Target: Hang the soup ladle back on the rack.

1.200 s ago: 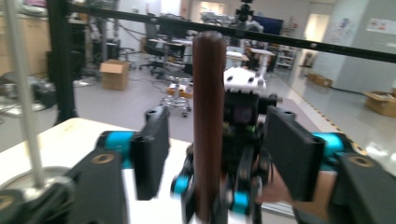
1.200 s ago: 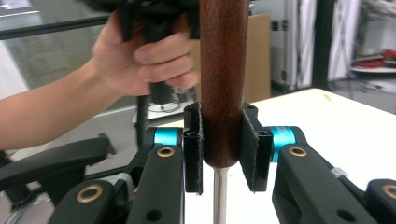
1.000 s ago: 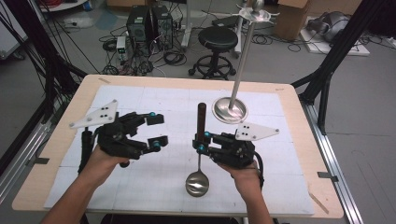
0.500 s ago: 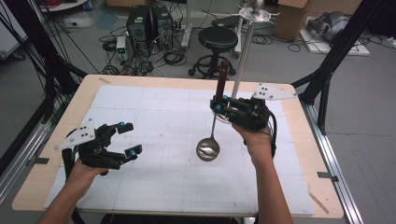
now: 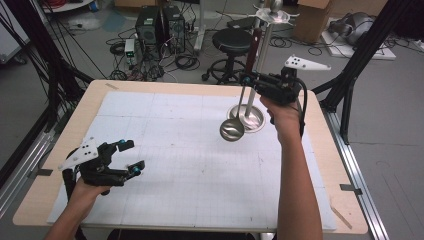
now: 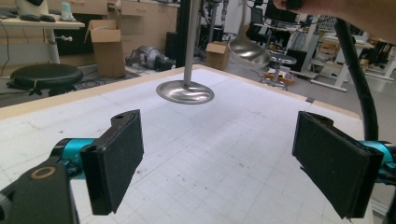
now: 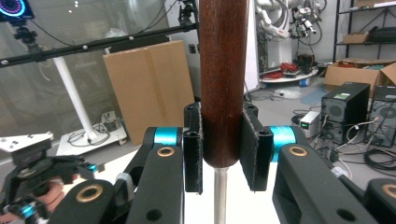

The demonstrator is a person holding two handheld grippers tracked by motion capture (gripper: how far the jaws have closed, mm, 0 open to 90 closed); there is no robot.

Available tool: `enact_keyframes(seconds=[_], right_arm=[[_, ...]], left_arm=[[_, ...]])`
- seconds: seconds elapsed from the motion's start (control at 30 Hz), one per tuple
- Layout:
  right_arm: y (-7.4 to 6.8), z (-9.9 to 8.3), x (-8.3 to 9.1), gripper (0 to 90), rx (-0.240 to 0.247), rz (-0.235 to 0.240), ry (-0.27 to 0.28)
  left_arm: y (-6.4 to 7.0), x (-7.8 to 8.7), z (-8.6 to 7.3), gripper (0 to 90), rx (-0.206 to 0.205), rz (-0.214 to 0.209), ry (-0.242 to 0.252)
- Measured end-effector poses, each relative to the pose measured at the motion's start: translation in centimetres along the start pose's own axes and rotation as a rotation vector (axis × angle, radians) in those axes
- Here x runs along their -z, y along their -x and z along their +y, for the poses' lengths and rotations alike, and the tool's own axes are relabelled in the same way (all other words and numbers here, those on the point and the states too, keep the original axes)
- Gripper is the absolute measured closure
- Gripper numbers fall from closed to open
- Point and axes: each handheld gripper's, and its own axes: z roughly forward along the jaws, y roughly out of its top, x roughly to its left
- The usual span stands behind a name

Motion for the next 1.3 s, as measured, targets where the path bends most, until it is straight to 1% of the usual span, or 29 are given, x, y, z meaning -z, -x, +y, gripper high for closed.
enact_keyframes(seconds=[0.03, 0.07, 0.13, 0.2, 0.23, 0.3, 0.37, 0.47, 0.5, 0.53, 0.63, 0.73, 0.8, 0.93, 1.03, 1.1, 1.13, 1.17, 1.2, 1.23, 1.3], right_arm=[[0.4, 0.3, -0.1, 73.1, 0.004, -0.001, -0.003], [0.7, 0.6, -0.2, 73.1, 0.005, 0.000, -0.007], [1.5, 1.0, -0.3, 73.1, 0.003, 0.003, -0.019], [2.1, 1.3, -0.3, 73.1, 0.001, -0.006, -0.026], [2.5, 1.4, -0.2, 73.1, -0.004, -0.008, -0.023], [3.1, 1.3, -0.1, 73.2, -0.017, -0.011, -0.022], [3.7, 1.2, 0.0, 73.2, -0.033, -0.019, -0.017], [4.4, 0.9, 0.1, 73.1, -0.046, -0.030, -0.024], [4.6, 0.9, 0.1, 73.2, -0.055, -0.033, -0.027], [4.7, 0.8, 0.0, 73.2, -0.059, -0.042, -0.030], [5.1, 0.8, -0.1, 73.2, -0.067, -0.041, -0.026], [5.3, 1.0, -0.2, 73.2, -0.065, -0.046, -0.027], [5.5, 1.0, -0.2, 73.1, -0.071, -0.058, -0.030], [5.7, 0.9, -0.3, 73.1, -0.074, -0.072, -0.044], [5.8, 0.9, -0.2, 73.0, -0.072, -0.082, -0.043], [5.6, 0.9, -0.3, 72.3, -0.074, -0.087, -0.051], [5.4, 0.9, -0.3, 70.8, -0.080, -0.087, -0.057], [5.3, 0.9, -0.3, 64.0, -0.084, -0.093, -0.057], [4.9, 1.0, -0.2, 56.4, -0.086, -0.128, -0.064], [4.7, 1.0, -0.1, 51.9, -0.077, -0.155, -0.072], [3.9, 1.0, 0.1, 41.8, -0.054, -0.236, -0.120]], left_arm=[[0.0, 0.0, 0.0, 16.9, 0.008, -0.001, -0.005], [-0.1, -0.1, 0.0, 16.9, 0.008, -0.002, -0.010], [-0.1, -0.1, -0.1, 16.9, 0.015, -0.001, -0.005], [-0.2, -0.1, -0.1, 17.0, 0.019, -0.002, -0.007], [-0.2, -0.1, -0.1, 17.0, 0.024, -0.002, -0.005], [-0.3, 0.0, -0.1, 17.0, 0.016, -0.003, -0.011], [-0.3, 0.0, -0.2, 17.0, 0.019, -0.003, -0.014], [-0.2, 0.1, -0.3, 17.0, 0.029, -0.003, -0.017], [-0.3, 0.1, -0.3, 17.1, 0.025, -0.002, -0.019], [-0.3, 0.1, -0.3, 17.1, 0.027, -0.002, -0.021], [-0.2, 0.1, -0.3, 17.2, 0.027, -0.005, -0.021], [-0.3, 0.1, -0.3, 17.2, 0.028, -0.006, -0.023], [-0.2, 0.2, -0.4, 17.2, 0.035, -0.007, -0.023], [-0.3, 0.2, -0.4, 17.2, 0.034, -0.007, -0.025], [-0.3, 0.3, -0.4, 17.2, 0.034, -0.003, -0.026], [-0.3, 0.3, -0.5, 17.2, 0.043, -0.003, -0.016], [-0.4, 0.3, -0.5, 17.2, 0.042, -0.001, -0.016], [-0.4, 0.3, -0.6, 17.2, 0.045, 0.003, -0.015], [-0.4, 0.3, -0.6, 17.2, 0.044, 0.008, -0.017], [-0.5, 0.3, -0.7, 17.2, 0.045, 0.014, -0.017], [-0.6, 0.4, -0.8, 17.2, 0.052, 0.025, -0.014]])
